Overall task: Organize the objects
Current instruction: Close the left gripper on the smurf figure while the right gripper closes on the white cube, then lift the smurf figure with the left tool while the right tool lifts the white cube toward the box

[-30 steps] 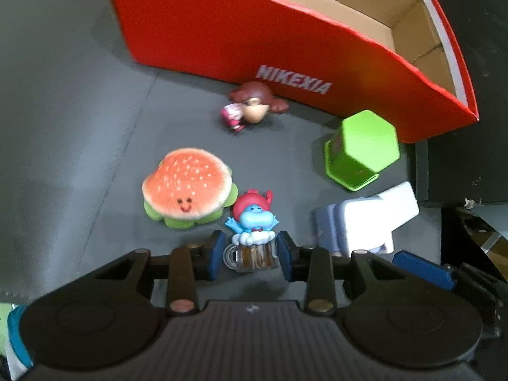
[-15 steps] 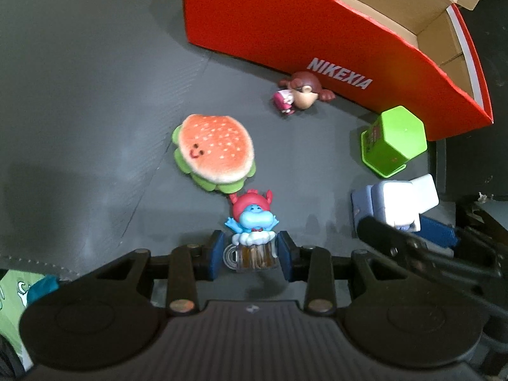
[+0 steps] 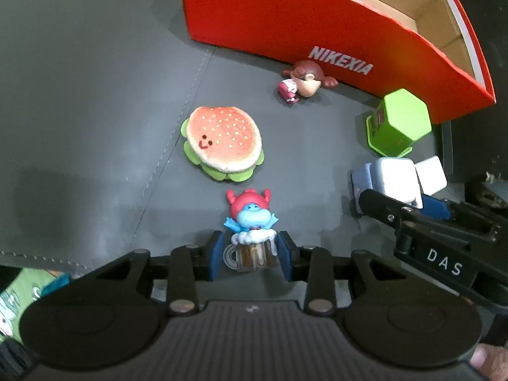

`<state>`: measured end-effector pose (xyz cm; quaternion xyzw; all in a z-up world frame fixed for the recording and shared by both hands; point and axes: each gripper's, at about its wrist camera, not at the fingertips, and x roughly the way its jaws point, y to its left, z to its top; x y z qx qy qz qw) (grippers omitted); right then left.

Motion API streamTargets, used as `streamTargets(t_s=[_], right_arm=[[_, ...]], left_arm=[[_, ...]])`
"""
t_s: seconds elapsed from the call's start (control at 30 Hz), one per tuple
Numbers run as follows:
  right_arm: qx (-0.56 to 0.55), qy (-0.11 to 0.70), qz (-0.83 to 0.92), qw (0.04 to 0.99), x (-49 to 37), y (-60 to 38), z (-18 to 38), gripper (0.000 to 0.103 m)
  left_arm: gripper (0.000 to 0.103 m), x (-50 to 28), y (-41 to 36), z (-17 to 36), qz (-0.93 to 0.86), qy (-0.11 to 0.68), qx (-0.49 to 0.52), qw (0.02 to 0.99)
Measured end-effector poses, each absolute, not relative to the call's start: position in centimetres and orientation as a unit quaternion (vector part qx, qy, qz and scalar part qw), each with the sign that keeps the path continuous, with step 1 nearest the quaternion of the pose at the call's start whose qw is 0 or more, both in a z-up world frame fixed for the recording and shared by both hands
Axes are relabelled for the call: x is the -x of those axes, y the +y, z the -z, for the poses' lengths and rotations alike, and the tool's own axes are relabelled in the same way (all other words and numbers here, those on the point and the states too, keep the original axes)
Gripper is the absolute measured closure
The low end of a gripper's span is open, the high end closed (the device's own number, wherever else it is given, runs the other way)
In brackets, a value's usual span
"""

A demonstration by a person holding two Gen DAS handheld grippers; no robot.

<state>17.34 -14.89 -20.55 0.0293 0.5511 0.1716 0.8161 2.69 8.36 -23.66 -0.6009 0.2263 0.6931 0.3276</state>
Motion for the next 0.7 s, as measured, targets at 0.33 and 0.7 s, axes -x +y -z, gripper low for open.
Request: streamTargets(t_s=[0.33, 0.7], right_arm=[[-0.055, 0.566, -0.148, 0.809, -16.0, -17.3, 19.6, 0.057], [-0.045, 0.567, -0.135, 0.811, -15.8, -17.2, 19.6, 0.053]], left_arm=[[0.054, -2.3, 9.5, 23.1, -0.710, 0.227, 0.587, 0.315], [0.046, -2.7, 10.0, 24.3, -0.712, 0.228, 0.600, 0.286]])
